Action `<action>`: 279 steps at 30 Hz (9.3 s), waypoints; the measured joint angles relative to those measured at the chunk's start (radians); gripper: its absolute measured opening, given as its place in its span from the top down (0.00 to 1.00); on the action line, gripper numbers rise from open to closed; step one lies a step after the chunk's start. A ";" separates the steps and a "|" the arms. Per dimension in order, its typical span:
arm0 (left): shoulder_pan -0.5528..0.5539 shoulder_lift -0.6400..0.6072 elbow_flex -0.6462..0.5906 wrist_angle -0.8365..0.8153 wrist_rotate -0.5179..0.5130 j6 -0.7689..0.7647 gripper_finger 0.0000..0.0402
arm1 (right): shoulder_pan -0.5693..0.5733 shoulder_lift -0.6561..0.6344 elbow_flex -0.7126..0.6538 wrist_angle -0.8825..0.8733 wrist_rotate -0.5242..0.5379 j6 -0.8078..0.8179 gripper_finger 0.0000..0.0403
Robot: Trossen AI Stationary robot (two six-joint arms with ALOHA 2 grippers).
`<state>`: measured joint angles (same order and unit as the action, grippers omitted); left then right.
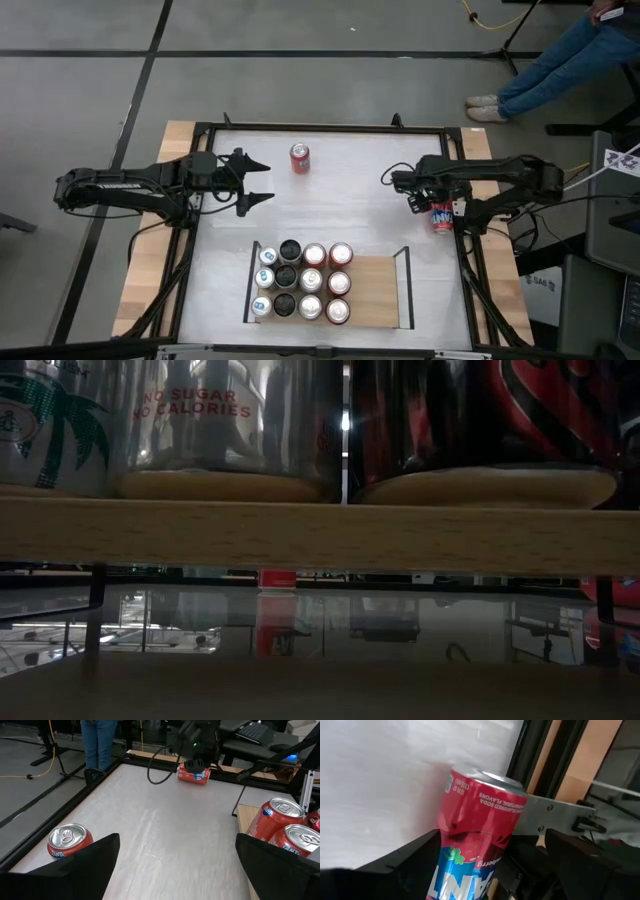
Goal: Place canned beverage on shelf
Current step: Put the red soda can on the shelf
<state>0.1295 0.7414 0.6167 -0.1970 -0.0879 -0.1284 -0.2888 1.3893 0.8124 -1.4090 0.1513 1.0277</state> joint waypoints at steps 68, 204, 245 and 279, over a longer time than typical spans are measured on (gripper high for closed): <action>0.000 0.000 0.000 0.040 0.004 0.000 0.03 | -0.157 0.231 0.097 0.370 -0.328 -0.408 0.24; 0.000 0.000 0.000 0.042 0.000 -0.001 0.03 | 0.590 -0.009 -0.658 1.888 0.712 -0.306 0.07; 0.000 0.000 0.000 0.042 -0.007 -0.001 0.03 | 0.590 0.037 -0.656 1.888 0.617 -0.314 0.30; 0.000 0.000 0.000 0.042 -0.008 -0.001 0.03 | 0.590 -0.063 -0.197 1.007 0.377 -0.406 0.30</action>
<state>0.1295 0.7414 0.6167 -0.1551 -0.0956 -0.1291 0.3008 1.3263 0.6149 -0.4021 0.5287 0.6218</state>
